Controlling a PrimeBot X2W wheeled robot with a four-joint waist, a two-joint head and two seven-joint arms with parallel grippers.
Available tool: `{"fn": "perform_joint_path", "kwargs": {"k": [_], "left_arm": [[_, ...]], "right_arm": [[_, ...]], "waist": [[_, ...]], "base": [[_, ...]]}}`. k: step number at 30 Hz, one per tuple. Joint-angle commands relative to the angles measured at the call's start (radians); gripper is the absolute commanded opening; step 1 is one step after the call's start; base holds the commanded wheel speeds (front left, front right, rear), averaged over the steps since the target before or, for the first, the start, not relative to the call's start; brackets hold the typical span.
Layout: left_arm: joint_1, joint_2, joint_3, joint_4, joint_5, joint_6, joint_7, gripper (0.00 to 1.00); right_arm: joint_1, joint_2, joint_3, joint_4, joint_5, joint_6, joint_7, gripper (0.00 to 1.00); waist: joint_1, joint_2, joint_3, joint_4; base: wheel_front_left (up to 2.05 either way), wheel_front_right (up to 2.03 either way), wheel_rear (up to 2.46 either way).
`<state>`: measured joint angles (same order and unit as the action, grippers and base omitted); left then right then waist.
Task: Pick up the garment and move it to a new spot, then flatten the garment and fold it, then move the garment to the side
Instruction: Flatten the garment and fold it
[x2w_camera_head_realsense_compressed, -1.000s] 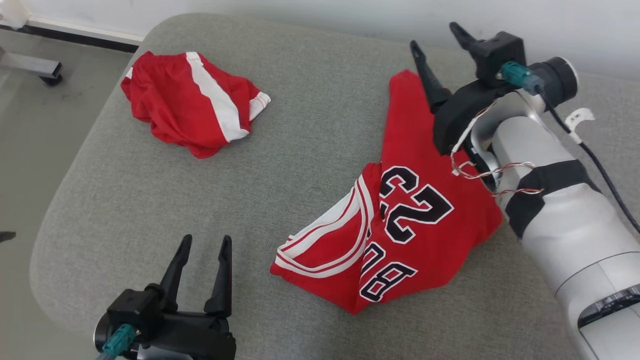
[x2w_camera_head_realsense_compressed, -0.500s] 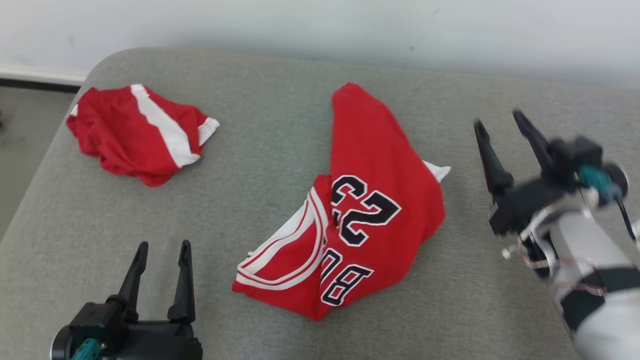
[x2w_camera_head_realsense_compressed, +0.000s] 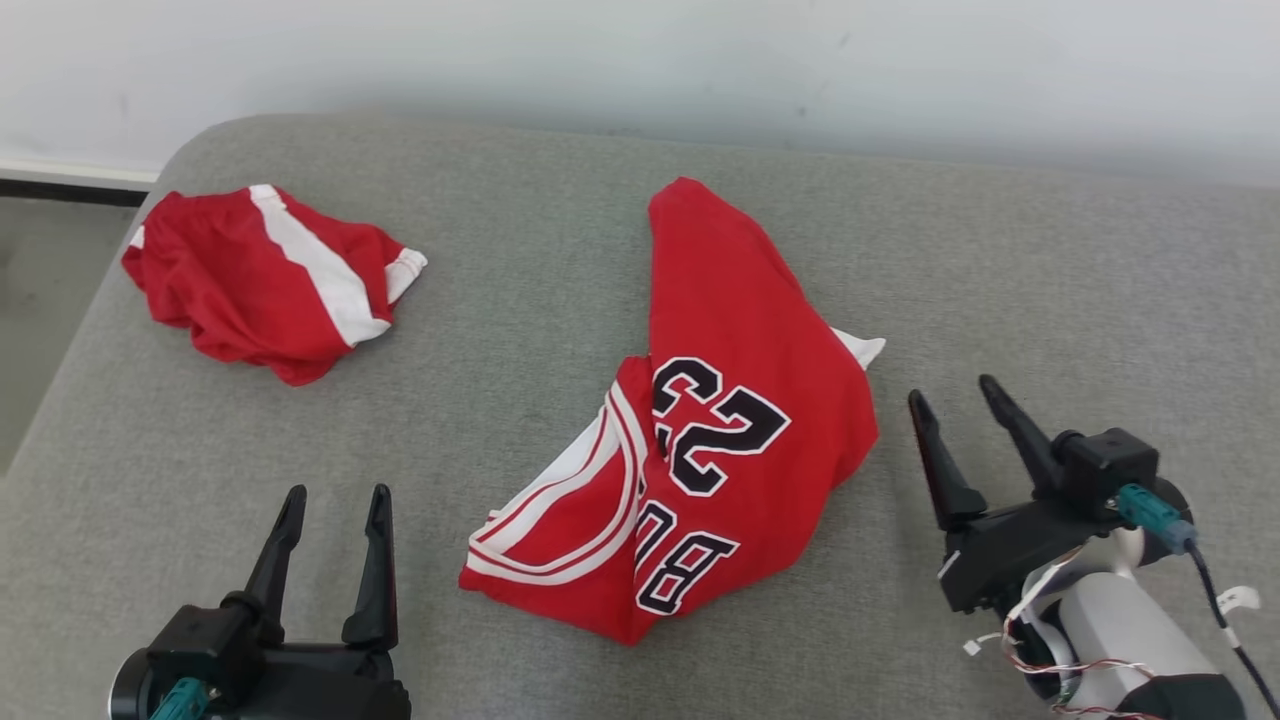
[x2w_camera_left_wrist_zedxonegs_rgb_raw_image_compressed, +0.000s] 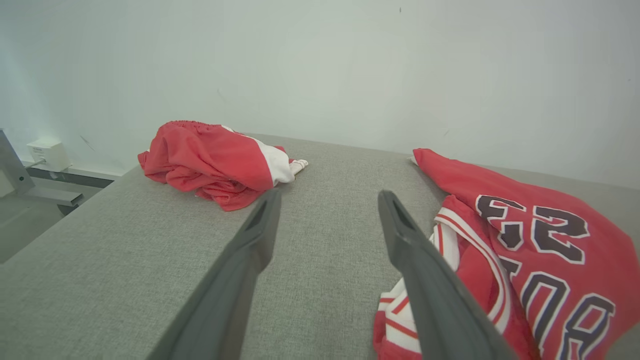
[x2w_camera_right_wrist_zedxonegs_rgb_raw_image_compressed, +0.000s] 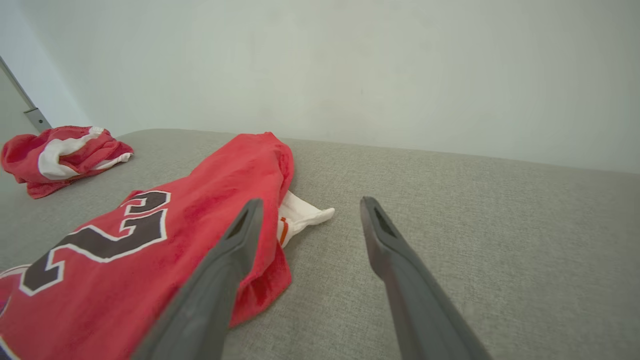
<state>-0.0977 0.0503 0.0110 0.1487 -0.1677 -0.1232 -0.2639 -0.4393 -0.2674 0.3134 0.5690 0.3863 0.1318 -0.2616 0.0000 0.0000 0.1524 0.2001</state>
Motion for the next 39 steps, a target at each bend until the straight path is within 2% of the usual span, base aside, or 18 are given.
{"fn": "perform_joint_path", "kwargs": {"k": [1,9,10,12,13,18,23,30,39], "left_arm": [[-0.002,0.0,-0.002,0.002,-0.002,-0.001,-0.001,1.0],[-0.01,0.0,-0.022,0.009,-0.008,-0.005,-0.001,1.0],[-0.011,0.0,-0.024,0.01,-0.009,-0.005,-0.001,1.0],[-0.009,0.0,-0.027,0.009,-0.012,-0.005,-0.001,1.0],[-0.009,0.0,-0.028,0.009,-0.013,-0.005,-0.001,1.0],[-0.006,0.0,-0.024,0.014,-0.009,-0.004,-0.001,1.0],[0.01,0.0,-0.017,0.022,0.0,-0.005,-0.001,1.0],[0.033,0.0,-0.009,0.021,-0.004,-0.003,-0.001,1.0],[0.046,0.0,-0.008,0.021,-0.011,0.003,-0.001,1.0]], "right_arm": [[-0.001,0.009,0.003,0.011,0.01,-0.002,-0.005,1.0],[-0.03,0.052,0.038,0.115,0.035,-0.002,-0.005,1.0],[-0.032,0.059,0.045,0.128,0.047,-0.002,-0.005,0.91],[-0.036,0.073,0.06,0.153,0.07,-0.002,-0.005,0.06],[-0.042,0.076,0.067,0.158,0.082,-0.002,-0.005,0.0],[-0.04,0.075,0.062,0.12,0.091,-0.002,-0.005,0.0],[0.025,0.054,-0.001,-0.006,0.055,-0.002,-0.005,0.0],[0.197,0.039,-0.121,-0.234,-0.042,-0.002,-0.005,0.0],[0.438,0.065,-0.295,-0.427,-0.128,-0.002,0.041,0.0]], "waist": [[0.0,0.0,0.008,0.016],[0.0,0.0,0.028,0.059],[0.0,0.0,0.03,0.061],[0.0,0.0,0.032,0.063],[0.0,0.0,0.033,0.062],[0.0,0.0,0.025,0.047],[0.0,0.0,-0.007,0.018],[0.0,0.0,-0.031,-0.037],[0.0,0.0,-0.04,-0.09]], "base": [[0.0,0.0,0.0],[0.0,0.0,0.0],[0.0,0.0,0.0],[0.0,0.0,0.0],[0.0,0.0,0.0],[0.0,0.0,0.0],[0.0,0.0,0.0],[0.0,0.0,0.0],[0.0,0.0,0.0]]}}
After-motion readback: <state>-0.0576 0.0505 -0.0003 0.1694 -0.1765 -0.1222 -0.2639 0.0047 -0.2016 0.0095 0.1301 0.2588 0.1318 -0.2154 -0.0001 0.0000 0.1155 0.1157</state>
